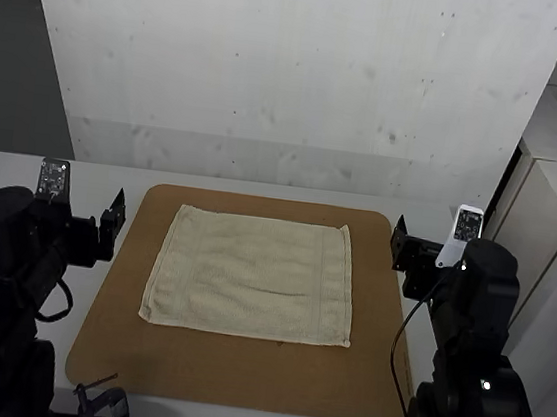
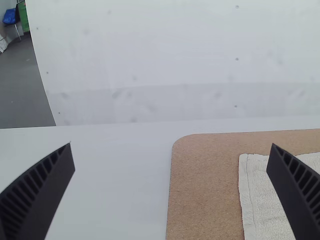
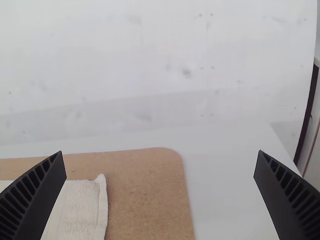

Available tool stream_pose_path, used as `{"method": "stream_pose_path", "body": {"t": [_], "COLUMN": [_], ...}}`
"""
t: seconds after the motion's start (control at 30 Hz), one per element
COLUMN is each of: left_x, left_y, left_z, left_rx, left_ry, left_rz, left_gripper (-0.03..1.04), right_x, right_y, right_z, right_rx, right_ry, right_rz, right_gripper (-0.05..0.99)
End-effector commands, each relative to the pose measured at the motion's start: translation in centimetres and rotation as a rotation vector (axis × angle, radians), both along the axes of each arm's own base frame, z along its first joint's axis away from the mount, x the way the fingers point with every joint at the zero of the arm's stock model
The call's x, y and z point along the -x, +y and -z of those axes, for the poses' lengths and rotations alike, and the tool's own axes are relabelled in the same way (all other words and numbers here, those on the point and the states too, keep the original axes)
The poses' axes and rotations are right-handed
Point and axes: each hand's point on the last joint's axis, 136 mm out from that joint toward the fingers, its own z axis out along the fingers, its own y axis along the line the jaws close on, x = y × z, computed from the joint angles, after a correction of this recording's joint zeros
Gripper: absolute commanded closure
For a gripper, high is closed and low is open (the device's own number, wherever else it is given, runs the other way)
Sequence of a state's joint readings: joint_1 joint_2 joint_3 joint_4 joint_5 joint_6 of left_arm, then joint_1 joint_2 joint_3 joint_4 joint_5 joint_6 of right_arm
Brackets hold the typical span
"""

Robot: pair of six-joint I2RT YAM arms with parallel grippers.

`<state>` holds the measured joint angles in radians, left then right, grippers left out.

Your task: Fold the towel.

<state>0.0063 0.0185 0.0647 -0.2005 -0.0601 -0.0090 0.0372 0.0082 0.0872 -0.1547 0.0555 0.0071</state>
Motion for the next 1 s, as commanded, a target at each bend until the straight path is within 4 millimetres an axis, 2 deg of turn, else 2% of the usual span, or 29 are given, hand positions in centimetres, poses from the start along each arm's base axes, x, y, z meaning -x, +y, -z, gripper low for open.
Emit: {"method": "stream_pose_path", "body": {"t": [0.0,0.5,0.67,0.83,0.97], "left_x": [0.0,0.0,0.0,0.5,0.2], "left_y": [-0.6,-0.5,-0.5,-0.5,-0.9], "left_z": [-1.0,-1.0,-1.1,-3.5,-2.9], "left_rx": [0.027,0.024,0.031,0.030,0.034], "left_ry": [-0.036,-0.036,-0.039,-0.084,-0.020], "left_rz": [0.028,0.023,0.023,0.026,0.047], "left_gripper": [0.03,0.03,0.03,0.03,0.03], "right_x": [-0.1,-0.1,-0.1,0.0,-0.2], "right_y": [0.7,0.2,0.7,0.9,0.9], "right_z": [-0.6,-0.7,-0.7,-1.5,-1.7], "right_rx": [-0.019,-0.020,-0.023,-0.026,-0.023], "right_ry": [-0.036,-0.038,-0.037,-0.052,-0.013], "right_rz": [-0.038,-0.006,-0.032,-0.043,-0.041], "right_gripper": [-0.02,-0.02,-0.02,-0.02,-0.02]}}
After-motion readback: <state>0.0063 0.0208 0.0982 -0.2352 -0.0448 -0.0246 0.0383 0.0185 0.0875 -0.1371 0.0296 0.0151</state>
